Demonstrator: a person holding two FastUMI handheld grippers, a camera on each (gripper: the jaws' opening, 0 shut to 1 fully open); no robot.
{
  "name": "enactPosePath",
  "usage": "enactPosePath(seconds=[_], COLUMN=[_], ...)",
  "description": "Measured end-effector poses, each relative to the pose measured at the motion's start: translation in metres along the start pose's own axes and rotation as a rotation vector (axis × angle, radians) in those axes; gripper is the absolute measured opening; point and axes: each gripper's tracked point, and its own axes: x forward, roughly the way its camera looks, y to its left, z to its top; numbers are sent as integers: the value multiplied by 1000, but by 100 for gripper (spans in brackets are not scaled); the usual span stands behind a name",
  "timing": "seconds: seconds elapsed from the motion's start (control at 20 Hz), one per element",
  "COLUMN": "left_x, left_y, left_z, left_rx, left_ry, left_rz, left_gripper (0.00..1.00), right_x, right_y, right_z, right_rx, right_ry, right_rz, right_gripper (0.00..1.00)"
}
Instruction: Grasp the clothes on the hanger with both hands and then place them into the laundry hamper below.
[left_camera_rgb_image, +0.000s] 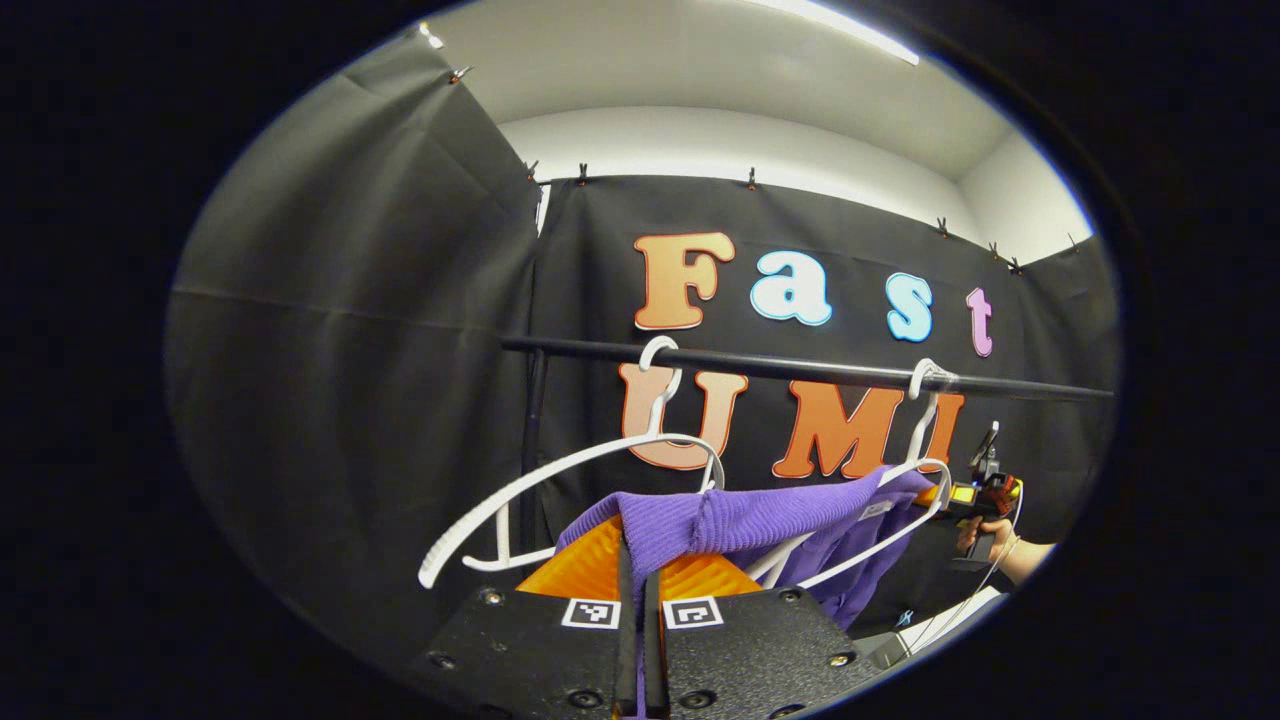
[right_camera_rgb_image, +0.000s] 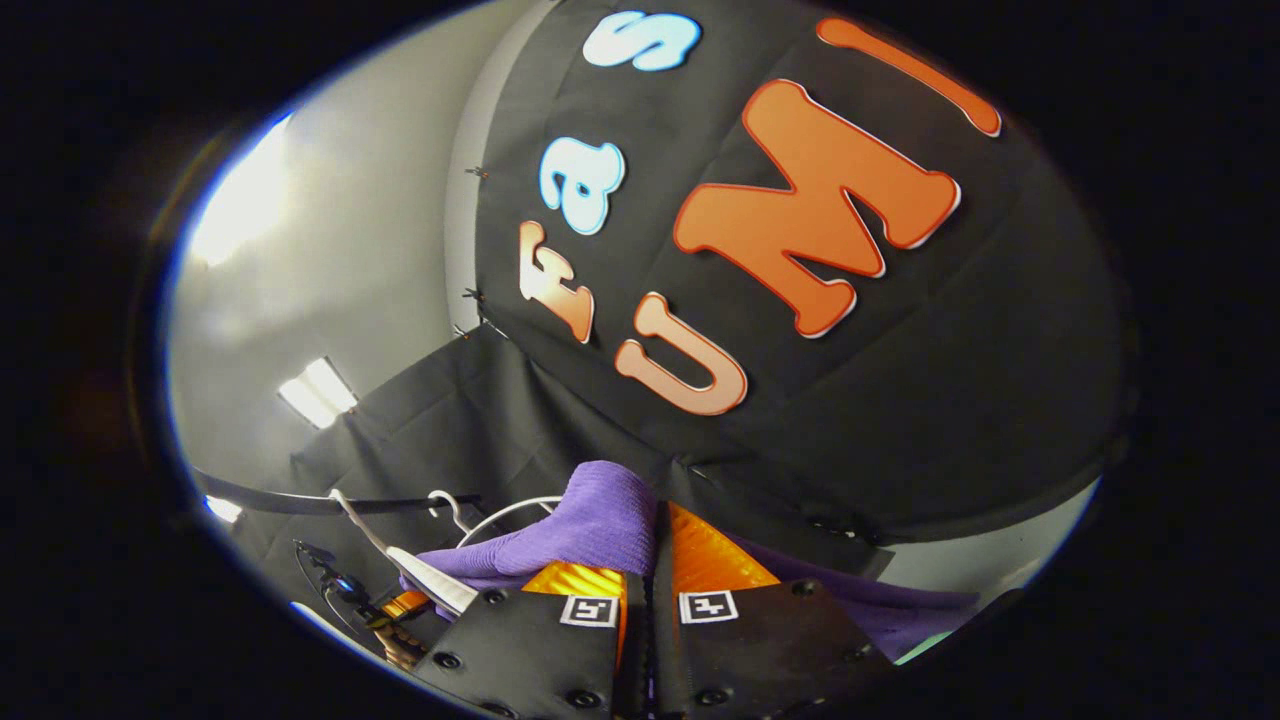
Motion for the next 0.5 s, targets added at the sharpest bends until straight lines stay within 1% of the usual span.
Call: enactPosePath(seconds=[0.05, 0.1, 0.25, 0.35, 0.5], left_x=[-1, -2, -5, -7, -18], left_y=[0, 0, 0, 5, 16], left_z=[-7, -16, -37, -50, -71], left_rx=[-3, -9, -67, -67, -86], left_ry=[10, 26, 64, 78, 103], left_rz=[6, 5, 17, 46, 103], left_gripper=[2, 1, 2, 4, 3], right_x=[0, 1, -2, -3, -10], right_y=[-8, -17, -47, -57, -70], right_z=[-5, -13, -43, -60, -86], right_rx=[12, 27, 80, 94, 111], right_ry=[4, 13, 66, 88, 113], right_rz=[-7, -16, -63, -90, -130], right_gripper=[9, 9, 9, 9, 9])
